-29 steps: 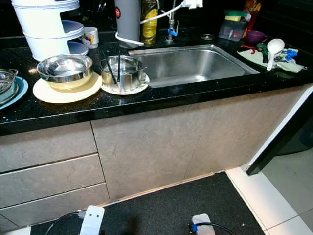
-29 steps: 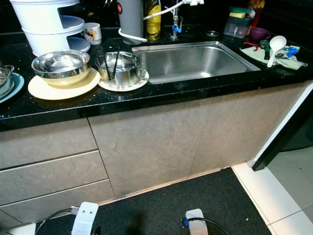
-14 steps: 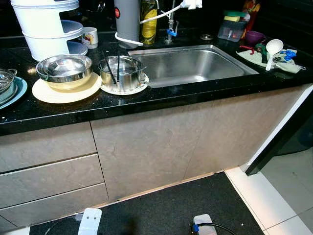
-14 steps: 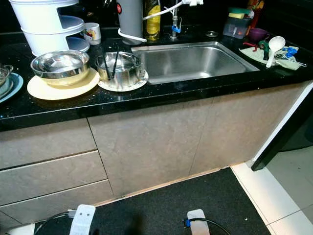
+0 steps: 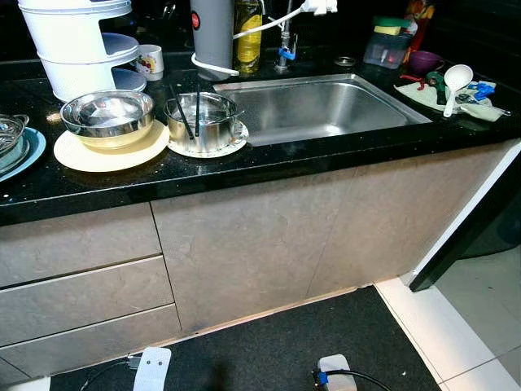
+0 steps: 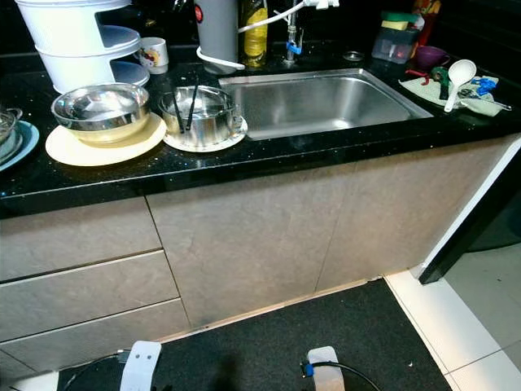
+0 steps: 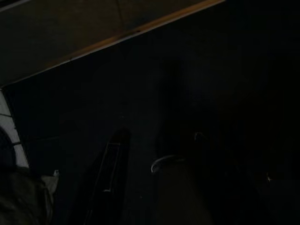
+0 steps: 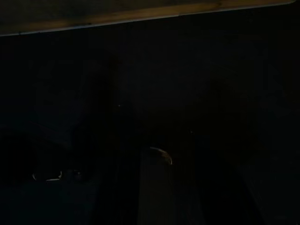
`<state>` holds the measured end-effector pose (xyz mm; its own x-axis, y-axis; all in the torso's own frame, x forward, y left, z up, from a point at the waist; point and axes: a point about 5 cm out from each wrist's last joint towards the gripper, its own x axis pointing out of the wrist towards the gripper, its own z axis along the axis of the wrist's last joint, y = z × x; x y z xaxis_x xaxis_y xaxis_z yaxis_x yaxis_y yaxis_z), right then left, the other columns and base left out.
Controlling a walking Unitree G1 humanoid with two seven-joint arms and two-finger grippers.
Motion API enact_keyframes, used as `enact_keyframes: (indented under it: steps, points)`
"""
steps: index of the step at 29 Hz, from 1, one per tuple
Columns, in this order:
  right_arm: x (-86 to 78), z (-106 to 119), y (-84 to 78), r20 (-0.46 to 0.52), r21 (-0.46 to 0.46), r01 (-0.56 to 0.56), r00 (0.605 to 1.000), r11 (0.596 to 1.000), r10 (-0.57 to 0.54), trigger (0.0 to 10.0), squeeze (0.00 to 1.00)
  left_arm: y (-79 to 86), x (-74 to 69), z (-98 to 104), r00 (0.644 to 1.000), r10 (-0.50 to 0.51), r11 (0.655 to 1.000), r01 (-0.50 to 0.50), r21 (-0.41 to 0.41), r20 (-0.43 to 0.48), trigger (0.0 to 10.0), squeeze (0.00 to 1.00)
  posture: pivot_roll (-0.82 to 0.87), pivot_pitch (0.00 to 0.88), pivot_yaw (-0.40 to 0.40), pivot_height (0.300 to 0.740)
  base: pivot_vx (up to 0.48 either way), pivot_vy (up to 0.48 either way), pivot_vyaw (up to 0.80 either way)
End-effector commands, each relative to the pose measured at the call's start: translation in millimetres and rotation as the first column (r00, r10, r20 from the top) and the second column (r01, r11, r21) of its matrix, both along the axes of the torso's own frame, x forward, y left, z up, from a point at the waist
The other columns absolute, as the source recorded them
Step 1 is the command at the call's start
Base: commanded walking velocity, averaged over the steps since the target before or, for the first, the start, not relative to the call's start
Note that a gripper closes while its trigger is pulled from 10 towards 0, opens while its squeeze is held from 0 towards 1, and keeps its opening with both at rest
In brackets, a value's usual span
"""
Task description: Kitchen organization
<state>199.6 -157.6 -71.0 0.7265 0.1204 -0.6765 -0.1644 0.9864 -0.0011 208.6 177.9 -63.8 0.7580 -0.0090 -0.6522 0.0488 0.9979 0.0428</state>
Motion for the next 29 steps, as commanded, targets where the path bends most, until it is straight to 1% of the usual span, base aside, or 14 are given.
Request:
enact_keyframes:
  steps: [1, 4, 7, 9, 10, 13, 15, 19, 20, 22, 25, 26, 29]
  points:
    - [-8.6, -4.5, -3.7, -0.026, -0.005, 0.018, 0.999, 1.0, -0.019, 10.0, 0.0, -3.5, -5.9, -3.5, 1.0, -0.018, 1.0, 0.018, -0.022, -0.018, 10.0, 0.0, -0.08, 0.138, -0.025, 0.74, 0.0, 0.0, 0.0]
    - [-9.8, -4.9, -6.5, -0.029, -0.007, 0.02, 0.999, 1.0, -0.02, 10.0, 0.0, -3.9, -4.4, -1.9, 1.0, -0.009, 1.0, 0.009, -0.03, 0.001, 10.0, 0.0, -0.09, 0.137, -0.026, 0.74, 0.0, 0.0, 0.0]
    - [-9.0, -4.0, -9.2, -0.02, 0.0, 0.027, 0.999, 1.0, -0.027, 10.0, 0.0, -3.7, -4.0, -2.1, 1.0, -0.028, 1.0, 0.028, 0.003, -0.006, 10.0, 0.0, -0.08, 0.139, -0.03, 0.74, 0.0, 0.0, 0.0]
    - [-8.7, -3.8, -9.6, -0.019, 0.0, 0.028, 0.999, 1.0, -0.028, 10.0, 0.0, -2.3, -4.6, -2.9, 1.0, -0.021, 1.0, 0.022, 0.017, -0.017, 10.0, 0.0, -0.08, 0.139, -0.031, 0.74, 0.0, 0.0, 0.0]
    - [-8.9, -4.0, -9.6, -0.022, -0.001, 0.027, 0.999, 1.0, -0.027, 10.0, 0.0, -1.0, -4.8, -3.0, 1.0, -0.018, 0.999, 0.019, 0.033, -0.018, 10.0, 0.0, -0.08, 0.139, -0.032, 0.74, 0.0, 0.0, 0.0]
    - [-9.8, -5.4, -9.1, -0.045, -0.006, 0.02, 0.999, 1.0, -0.021, 10.0, 0.0, 0.7, -5.9, -4.0, 0.999, -0.016, 0.999, 0.017, 0.043, -0.033, 10.0, 0.0, -0.08, 0.139, -0.032, 0.74, 0.0, 0.0, 0.0]
    - [-15.7, -10.4, -7.0, -0.108, -0.015, -0.004, 0.994, 1.0, 0.002, 10.0, 0.0, -0.4, -6.5, -4.4, 0.998, -0.043, 0.998, 0.044, 0.042, -0.038, 10.0, 0.0, -0.08, 0.137, -0.036, 0.74, 0.0, 0.0, 0.0]
    - [-15.4, -9.8, -9.1, -0.091, -0.033, 0.017, 0.996, 0.999, -0.02, 10.0, 0.0, -0.9, -7.3, -4.6, 0.999, -0.041, 0.998, 0.043, 0.038, -0.033, 10.0, 0.0, -0.07, 0.138, -0.039, 0.74, 0.0, 0.0, 0.0]
    - [-15.5, -9.8, -9.4, -0.09, -0.035, 0.023, 0.996, 0.999, -0.026, 10.0, 0.0, -0.5, -8.5, -5.4, 0.999, -0.024, 0.999, 0.025, 0.036, -0.038, 10.0, 0.0, -0.07, 0.138, -0.04, 0.74, 0.0, 0.0, 0.0]
    - [-15.4, -9.9, -8.9, -0.094, -0.035, 0.011, 0.995, 0.999, -0.015, 10.0, 0.0, -0.5, -10.0, -6.5, 0.999, -0.003, 1.0, 0.004, 0.023, -0.045, 10.0, 0.0, -0.07, 0.138, -0.04, 0.74, 0.0, 0.0, 0.0]
    - [-15.4, -10.3, -9.0, -0.104, -0.033, 0.017, 0.994, 0.999, -0.021, 10.0, 0.0, -0.5, -9.9, -6.1, 0.999, -0.019, 0.999, 0.021, 0.042, -0.04, 10.0, 0.0, -0.07, 0.135, -0.038, 0.74, 0.0, 0.0, 0.0]
    - [-16.0, -11.2, -9.1, -0.121, -0.036, 0.015, 0.992, 0.999, -0.019, 10.0, 0.0, -0.6, -10.3, -6.5, 0.999, -0.02, 0.999, 0.022, 0.047, -0.044, 10.0, 0.0, -0.07, 0.138, -0.041, 0.74, 0.0, 0.0, 0.0]
    - [-15.5, -11.2, -9.2, -0.128, -0.042, 0.002, 0.992, 0.999, -0.008, 10.0, 0.0, -0.4, -10.1, -6.6, 0.999, -0.009, 0.999, 0.011, 0.044, -0.047, 10.0, 0.0, -0.07, 0.136, -0.041, 0.74, 0.0, 0.0, 0.0]
